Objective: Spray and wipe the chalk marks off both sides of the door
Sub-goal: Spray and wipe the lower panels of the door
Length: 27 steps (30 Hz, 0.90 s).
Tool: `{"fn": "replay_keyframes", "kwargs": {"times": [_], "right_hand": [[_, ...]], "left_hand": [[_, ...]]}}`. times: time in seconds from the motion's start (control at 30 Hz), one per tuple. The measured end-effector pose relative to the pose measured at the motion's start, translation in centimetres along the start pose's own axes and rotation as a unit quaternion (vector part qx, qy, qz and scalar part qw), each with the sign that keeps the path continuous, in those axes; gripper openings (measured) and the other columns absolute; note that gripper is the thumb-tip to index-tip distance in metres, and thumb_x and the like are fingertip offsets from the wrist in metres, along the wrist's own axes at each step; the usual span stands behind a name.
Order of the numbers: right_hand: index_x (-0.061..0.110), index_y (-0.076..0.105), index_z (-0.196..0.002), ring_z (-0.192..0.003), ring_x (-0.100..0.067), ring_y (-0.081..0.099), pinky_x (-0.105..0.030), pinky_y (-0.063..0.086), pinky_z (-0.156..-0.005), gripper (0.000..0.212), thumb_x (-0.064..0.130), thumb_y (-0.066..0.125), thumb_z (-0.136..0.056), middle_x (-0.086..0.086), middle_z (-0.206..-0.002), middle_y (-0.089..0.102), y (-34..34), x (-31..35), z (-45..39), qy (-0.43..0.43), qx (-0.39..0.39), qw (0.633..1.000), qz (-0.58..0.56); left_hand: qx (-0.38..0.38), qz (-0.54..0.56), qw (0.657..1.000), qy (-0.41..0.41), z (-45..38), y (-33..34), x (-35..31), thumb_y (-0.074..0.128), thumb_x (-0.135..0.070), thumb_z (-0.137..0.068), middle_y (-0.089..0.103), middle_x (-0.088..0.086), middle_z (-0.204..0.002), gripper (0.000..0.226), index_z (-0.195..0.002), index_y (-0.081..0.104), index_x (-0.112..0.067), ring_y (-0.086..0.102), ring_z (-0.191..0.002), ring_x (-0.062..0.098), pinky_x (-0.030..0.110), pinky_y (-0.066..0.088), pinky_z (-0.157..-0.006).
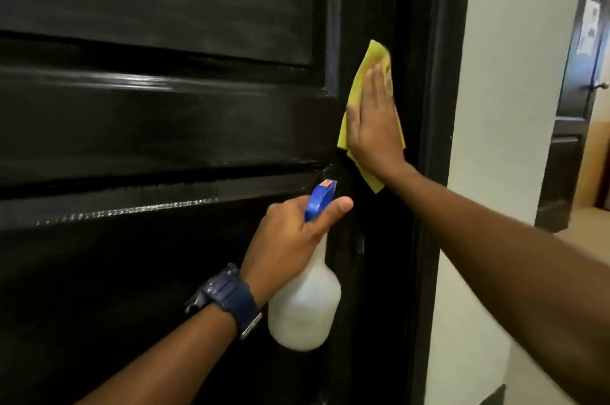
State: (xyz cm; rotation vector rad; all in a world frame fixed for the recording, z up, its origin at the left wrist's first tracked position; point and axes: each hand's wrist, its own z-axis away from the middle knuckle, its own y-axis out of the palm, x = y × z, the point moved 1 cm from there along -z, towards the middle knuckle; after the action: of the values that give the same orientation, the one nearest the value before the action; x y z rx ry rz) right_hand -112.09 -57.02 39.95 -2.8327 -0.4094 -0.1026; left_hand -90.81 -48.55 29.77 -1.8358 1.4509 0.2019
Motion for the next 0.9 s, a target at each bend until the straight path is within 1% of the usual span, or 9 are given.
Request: {"fn": "replay_keyframes", "kwargs": {"times": [0.13,0.23,0.37,0.5,0.6,0.67,0.73,0.8,0.9], "right_hand": [[-0.002,0.019,-0.157,-0.155,-0.033,0.008,-0.045,0.011,-0.126,0.064,0.029,0.039,-0.105,-0.018,-0.166,0.013,3.7,-1.4,9.8,0.03,-0.03,0.997,-0.065],[0.006,0.013,-0.159,-0.155,-0.032,0.01,-0.045,0.01,-0.126,0.066,0.036,0.033,-0.104,-0.011,-0.168,0.008,5.9,-1.8,20.2,0.054,0.008,0.996,-0.077],[0.015,0.002,-0.162,-0.156,-0.027,0.003,-0.037,0.004,-0.125,0.065,0.046,0.019,-0.106,-0.005,-0.169,-0.001,8.2,-2.1,31.3,0.122,0.076,0.988,-0.064],[0.017,-0.001,-0.161,-0.155,-0.028,0.004,-0.04,0.009,-0.122,0.065,0.048,0.015,-0.107,-0.004,-0.17,-0.001,9.5,-0.8,39.3,0.219,0.132,0.964,-0.077],[0.019,-0.004,-0.161,-0.156,-0.025,0.0,-0.046,0.015,-0.12,0.066,0.052,0.011,-0.106,-0.001,-0.17,-0.003,9.9,0.3,42.5,0.307,0.147,0.936,-0.093],[0.018,-0.005,-0.161,-0.156,-0.025,0.0,-0.046,0.013,-0.121,0.067,0.052,0.01,-0.106,-0.001,-0.17,-0.004,10.2,1.0,43.0,0.33,0.16,0.925,-0.099],[0.013,-0.003,-0.161,-0.156,-0.028,0.0,-0.044,0.01,-0.123,0.066,0.048,0.012,-0.107,-0.004,-0.169,-0.003,10.1,1.3,42.8,0.33,0.17,0.924,-0.094],[0.011,-0.001,-0.161,-0.156,-0.027,-0.003,-0.046,0.011,-0.126,0.067,0.046,0.015,-0.107,-0.005,-0.169,-0.005,9.6,1.4,42.6,0.328,0.18,0.923,-0.093],[0.031,-0.021,-0.157,-0.154,-0.017,-0.014,-0.046,0.01,-0.124,0.067,0.048,0.018,-0.106,0.01,-0.166,-0.02,8.4,1.6,42.5,0.331,0.179,0.921,-0.104]], "left_hand": [[0.01,-0.004,1.0,-0.02,0.6,1.0,0.4,0.037,-0.097,-0.069,0.068,0.011,-0.073,0.096,-0.075,0.067,-0.006,0.064,-0.072,0.026,0.032,0.046,-0.068],[0.003,-0.024,0.999,-0.04,1.2,1.1,0.6,0.037,-0.099,-0.067,0.068,0.013,-0.074,0.1,-0.077,0.068,-0.004,0.064,-0.071,0.026,0.033,0.046,-0.068],[0.002,-0.061,0.997,-0.046,1.9,1.3,0.7,0.038,-0.098,-0.067,0.066,0.012,-0.072,0.099,-0.076,0.068,-0.004,0.06,-0.067,0.024,0.03,0.043,-0.063],[-0.015,-0.045,0.997,-0.067,3.2,1.4,1.6,0.041,-0.093,-0.07,0.071,0.001,-0.074,0.078,-0.074,0.071,-0.021,0.067,-0.069,0.016,0.019,0.048,-0.063],[-0.017,-0.025,0.995,-0.09,4.3,1.5,2.4,0.044,-0.091,-0.072,0.072,0.002,-0.077,0.069,-0.075,0.07,-0.027,0.07,-0.068,0.021,0.034,0.055,-0.068],[-0.013,-0.019,0.995,-0.095,4.7,1.8,2.7,0.045,-0.09,-0.072,0.072,0.001,-0.077,0.066,-0.077,0.07,-0.029,0.07,-0.067,0.021,0.039,0.056,-0.069],[0.003,-0.018,0.996,-0.09,4.7,2.6,3.4,0.048,-0.082,-0.077,0.072,-0.002,-0.075,0.062,-0.075,0.07,-0.024,0.07,-0.067,0.017,0.037,0.056,-0.069],[0.039,-0.025,0.995,-0.093,4.9,3.6,4.1,0.047,-0.075,-0.08,0.072,-0.004,-0.074,0.062,-0.075,0.069,-0.017,0.069,-0.067,0.014,0.035,0.055,-0.069],[0.087,-0.019,0.99,-0.106,6.3,4.9,5.6,0.047,-0.075,-0.079,0.071,-0.001,-0.072,0.065,-0.075,0.067,-0.013,0.067,-0.066,0.017,0.032,0.052,-0.068]]}}
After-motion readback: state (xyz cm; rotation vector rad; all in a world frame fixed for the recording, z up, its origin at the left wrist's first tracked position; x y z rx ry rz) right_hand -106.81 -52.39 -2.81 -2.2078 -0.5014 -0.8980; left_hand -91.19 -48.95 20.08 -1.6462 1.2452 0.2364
